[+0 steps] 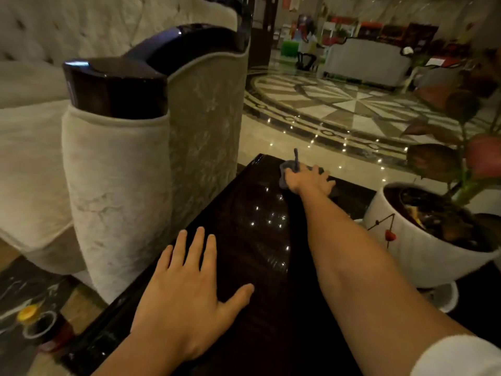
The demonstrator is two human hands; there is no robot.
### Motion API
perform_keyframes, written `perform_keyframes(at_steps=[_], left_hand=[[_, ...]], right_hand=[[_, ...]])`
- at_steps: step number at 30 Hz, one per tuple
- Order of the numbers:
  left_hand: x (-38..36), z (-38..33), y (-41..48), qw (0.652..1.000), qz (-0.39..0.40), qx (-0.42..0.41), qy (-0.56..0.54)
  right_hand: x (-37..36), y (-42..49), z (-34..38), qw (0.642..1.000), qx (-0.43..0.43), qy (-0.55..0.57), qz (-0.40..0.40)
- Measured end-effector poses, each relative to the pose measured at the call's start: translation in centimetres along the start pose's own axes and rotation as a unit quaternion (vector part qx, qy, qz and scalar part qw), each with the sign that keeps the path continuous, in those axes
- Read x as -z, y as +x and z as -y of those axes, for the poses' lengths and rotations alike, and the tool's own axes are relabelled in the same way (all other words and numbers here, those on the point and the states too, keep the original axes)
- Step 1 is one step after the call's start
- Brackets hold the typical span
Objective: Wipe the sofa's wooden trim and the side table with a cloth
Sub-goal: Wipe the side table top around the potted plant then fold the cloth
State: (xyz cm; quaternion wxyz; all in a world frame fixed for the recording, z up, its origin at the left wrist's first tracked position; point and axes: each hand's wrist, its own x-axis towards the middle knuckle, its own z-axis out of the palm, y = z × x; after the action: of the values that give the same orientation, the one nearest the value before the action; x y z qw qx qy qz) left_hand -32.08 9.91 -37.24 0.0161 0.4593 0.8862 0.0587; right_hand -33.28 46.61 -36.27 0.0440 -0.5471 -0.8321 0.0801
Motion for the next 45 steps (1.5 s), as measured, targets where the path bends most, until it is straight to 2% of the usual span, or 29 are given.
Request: perform_keyframes(at_steps=[5, 9, 11, 13, 16, 19, 21, 25, 27, 31, 34, 37, 39, 40, 41, 42, 43, 45], left_hand=[[0.0, -0.2, 0.2, 1.0, -0.006, 0.004, -0.003], [0.7, -0.3, 0.0, 1.0, 0.006, 0.017, -0.007], [1.2, -0.5, -0.3, 1.0, 0.007, 0.023, -0.013], [1.7, -0.6, -0.6, 0.998, -0.026, 0.03, -0.058], [2.0, 0.1, -0.9, 0.977, -0.112, 0.016, -0.182], [2.2, 0.6, -1.1, 0.933, -0.133, 0.033, -0.332], [2.6, 0.7, -1.2, 0.919, -0.136, 0.037, -0.369], [2.8, 0.6, -2.2, 0.953, -0.058, -0.06, -0.291], [2.4, 0.1, -3.5, 0.963, -0.035, -0.103, -0.246], [1.0, -1.6, -6.8, 0.975, -0.059, -0.129, -0.17], [0.7, -3.2, -9.3, 0.974, -0.097, -0.094, -0.181], [0.6, -5.9, -13.2, 0.971, -0.113, 0.005, -0.209], [0.9, -8.3, -16.8, 0.971, -0.096, 0.072, -0.206], [1.3, -9.7, -18.5, 0.966, -0.058, 0.097, -0.233], [2.4, -10.9, -19.9, 0.95, 0.008, 0.127, -0.284], [3.9, -11.9, -21.0, 0.919, 0.084, 0.17, -0.346], [5.7, -12.7, -21.8, 0.869, 0.157, 0.231, -0.409], [10.3, -13.9, -23.0, 0.72, 0.271, 0.379, -0.514]], right_hand=[[0.0, -0.8, 1.9, 0.984, 0.176, -0.022, 0.024], [-0.4, -6.9, 5.1, 0.941, 0.323, -0.058, 0.08], [-0.4, -11.1, 5.6, 0.919, 0.38, -0.063, 0.086], [-0.3, -15.4, 5.2, 0.903, 0.419, -0.061, 0.078], [0.1, -21.7, 3.6, 0.895, 0.436, -0.045, 0.083], [0.4, -28.2, 1.8, 0.881, 0.463, -0.036, 0.089], [0.9, -31.9, 0.8, 0.876, 0.471, -0.023, 0.101], [1.8, -35.9, -2.4, 0.866, 0.49, 0.024, 0.1], [1.8, -36.3, -4.4, 0.852, 0.517, 0.014, 0.083], [1.3, -36.0, -7.6, 0.832, 0.548, -0.005, 0.087], [1.6, -36.5, -8.7, 0.821, 0.561, 0.071, 0.083], [2.0, -38.7, -10.5, 0.833, 0.532, 0.126, 0.088], [3.0, -41.2, -12.2, 0.845, 0.51, 0.135, 0.091], [3.4, -42.9, -13.0, 0.853, 0.49, 0.15, 0.099], [4.7, -44.5, -13.6, 0.863, 0.451, 0.177, 0.144], [6.3, -46.1, -14.0, 0.875, 0.38, 0.22, 0.204], [7.9, -47.6, -14.4, 0.879, 0.298, 0.267, 0.261], [12.1, -50.8, -14.8, 0.869, 0.162, 0.339, 0.322]])
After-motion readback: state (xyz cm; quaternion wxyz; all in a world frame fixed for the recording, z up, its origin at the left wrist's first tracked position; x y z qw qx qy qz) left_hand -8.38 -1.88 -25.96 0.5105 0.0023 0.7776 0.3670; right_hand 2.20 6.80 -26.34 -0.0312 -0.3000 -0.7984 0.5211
